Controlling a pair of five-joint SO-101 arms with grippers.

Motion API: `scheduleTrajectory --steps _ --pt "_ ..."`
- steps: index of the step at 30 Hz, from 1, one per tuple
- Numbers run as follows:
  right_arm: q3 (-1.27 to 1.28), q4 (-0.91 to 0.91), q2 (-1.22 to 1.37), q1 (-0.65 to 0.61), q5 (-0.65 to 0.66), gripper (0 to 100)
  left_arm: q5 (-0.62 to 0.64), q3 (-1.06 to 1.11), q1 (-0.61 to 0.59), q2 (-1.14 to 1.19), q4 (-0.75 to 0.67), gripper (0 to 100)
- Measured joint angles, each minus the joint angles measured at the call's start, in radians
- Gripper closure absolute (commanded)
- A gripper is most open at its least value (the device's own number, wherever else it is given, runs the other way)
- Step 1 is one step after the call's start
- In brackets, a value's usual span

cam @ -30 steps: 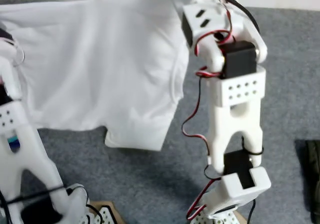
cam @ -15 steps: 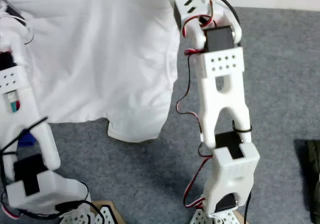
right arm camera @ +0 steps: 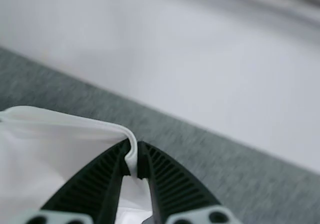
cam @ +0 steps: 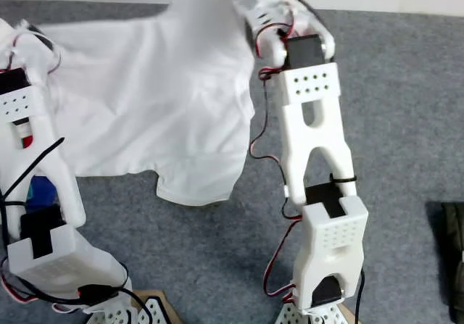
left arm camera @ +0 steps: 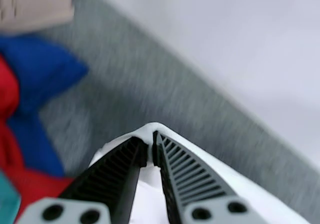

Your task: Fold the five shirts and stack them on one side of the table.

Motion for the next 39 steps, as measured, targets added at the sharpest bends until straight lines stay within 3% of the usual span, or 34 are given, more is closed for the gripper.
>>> scheduleTrajectory --steps 8,14,22,30,39 --pt "0.0 0.236 0.0 -0.006 -0.158 99.1 0.0 -0.002 0.002 0.0 0.307 99" --pt "0.0 0.407 -0.002 -0.025 -0.242 99.1 -0.002 -0.002 0.002 0.0 0.456 99" --pt "0.0 0.563 -0.002 -0.091 -0.281 99.1 -0.038 -0.002 -0.017 0.0 0.494 99" --pt "-0.002 0.66 -0.002 -0.149 -0.285 99.1 -0.106 -0.002 -0.028 0.0 0.628 99" --pt "0.002 0.709 -0.055 -0.152 -0.269 99.1 -0.137 -0.002 -0.094 0.0 0.637 99"
